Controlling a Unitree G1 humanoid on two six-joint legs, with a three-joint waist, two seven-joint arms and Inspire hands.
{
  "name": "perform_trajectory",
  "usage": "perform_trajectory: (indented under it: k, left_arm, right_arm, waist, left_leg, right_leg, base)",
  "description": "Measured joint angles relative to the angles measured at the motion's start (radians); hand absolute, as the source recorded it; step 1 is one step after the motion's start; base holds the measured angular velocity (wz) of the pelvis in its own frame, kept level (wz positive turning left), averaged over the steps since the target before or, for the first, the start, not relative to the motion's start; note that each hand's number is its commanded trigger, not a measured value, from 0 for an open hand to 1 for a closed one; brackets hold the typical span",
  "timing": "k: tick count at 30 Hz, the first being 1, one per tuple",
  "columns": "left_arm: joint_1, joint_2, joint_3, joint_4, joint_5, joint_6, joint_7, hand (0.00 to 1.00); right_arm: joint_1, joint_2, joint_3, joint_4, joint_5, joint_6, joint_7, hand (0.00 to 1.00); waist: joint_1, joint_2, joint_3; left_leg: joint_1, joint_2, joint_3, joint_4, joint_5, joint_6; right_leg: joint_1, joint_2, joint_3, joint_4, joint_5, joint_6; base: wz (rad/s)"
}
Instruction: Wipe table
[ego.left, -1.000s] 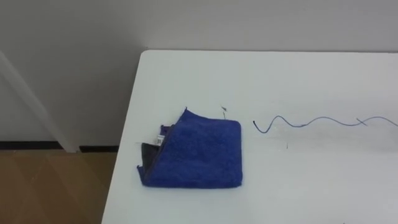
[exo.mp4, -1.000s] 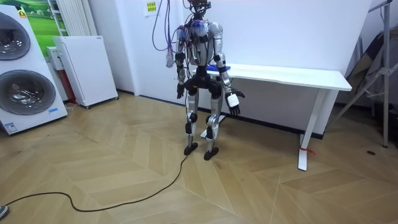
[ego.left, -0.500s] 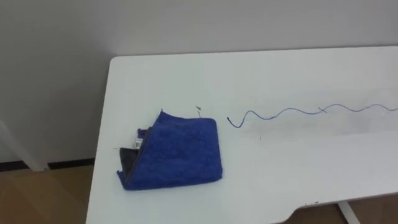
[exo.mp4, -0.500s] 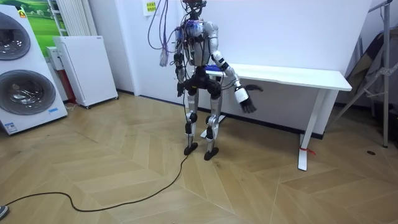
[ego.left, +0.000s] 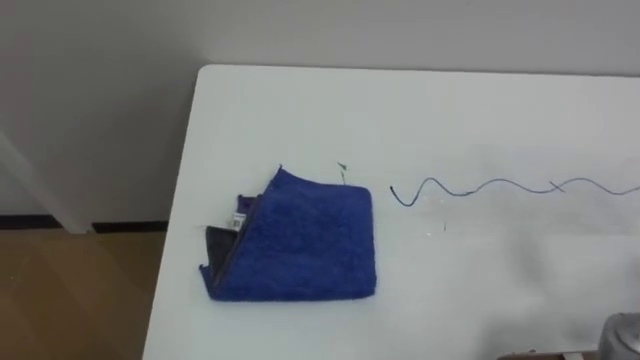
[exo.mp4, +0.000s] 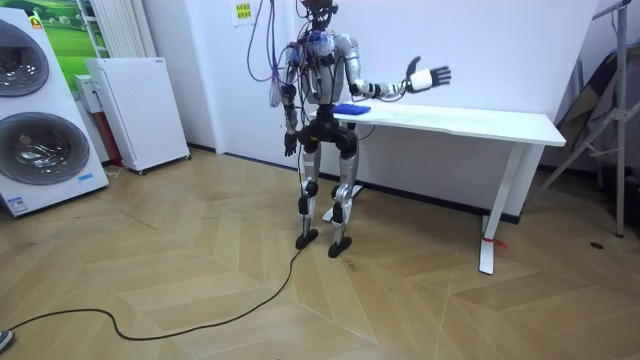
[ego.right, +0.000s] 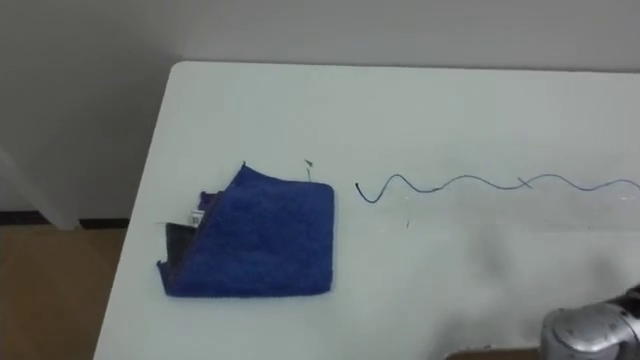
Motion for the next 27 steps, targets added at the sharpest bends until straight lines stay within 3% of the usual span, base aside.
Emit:
perform_trajectory:
  k: [10, 13, 20, 22, 25, 27]
  left_arm:
    - [0.006, 0.016, -0.031, 0.007, 0.002, -0.040, -0.037, 0.00]
    - [-0.009, 0.022, -0.039, 0.004, 0.013, -0.041, -0.042, 0.00]
    - [-0.037, 0.030, -0.060, 0.009, 0.011, -0.055, -0.046, 0.00]
    - [-0.039, 0.040, -0.087, 0.009, 0.013, -0.072, -0.045, 0.00]
    - [-0.043, 0.050, -0.109, 0.011, 0.030, -0.085, -0.044, 0.00]
    - [-0.059, 0.052, -0.112, 0.036, 0.030, -0.097, -0.044, 0.00]
  right_arm:
    - [-0.033, -0.073, 0.156, -0.147, -0.299, -0.045, 0.201, 0.00]
    - [-0.041, -0.105, 0.212, -0.152, -0.373, -0.049, 0.254, 0.00]
    - [-0.046, -0.117, 0.343, -0.179, -0.521, -0.057, 0.380, 0.00]
    - [-0.046, -0.133, 0.400, -0.193, -0.573, -0.076, 0.396, 0.00]
    - [-0.046, -0.135, 0.464, -0.216, -0.613, -0.093, 0.412, 0.00]
    - [-0.046, -0.135, 0.490, -0.219, -0.628, -0.112, 0.415, 0.00]
  waist:
    - [0.045, -0.013, 0.0008]
    - [0.064, -0.022, 0.0055]
    - [0.098, -0.038, 0.0034]
    - [0.117, -0.037, 0.0028]
    - [0.123, -0.030, 0.0066]
    - [0.126, -0.032, 0.0050]
  left_leg:
    - [0.013, 0.003, -0.013, -0.005, 0.003, -0.005]
    - [0.008, 0.003, -0.010, -0.005, 0.003, -0.005]
    - [0.005, 0.003, -0.012, -0.005, 0.003, -0.005]
    - [0.011, 0.003, -0.014, -0.005, 0.003, -0.005]
    - [0.015, 0.003, -0.027, -0.005, 0.003, -0.005]
    - [0.013, 0.003, -0.028, -0.005, 0.003, -0.005]
  right_leg:
    - [0.017, -0.001, -0.027, -0.001, 0.000, 0.000]
    - [0.014, -0.002, -0.037, -0.001, 0.000, 0.000]
    - [0.012, -0.002, -0.036, -0.003, 0.000, 0.000]
    - [0.015, -0.002, -0.037, -0.003, 0.000, 0.000]
    - [0.029, -0.002, -0.039, -0.006, 0.000, 0.000]
    - [0.034, -0.003, -0.036, -0.017, 0.000, 0.000]
  base:
    - [0.05]
    - [0.04]
    - [0.04]
    - [0.00]
    - [0.06]
    - [0.11]
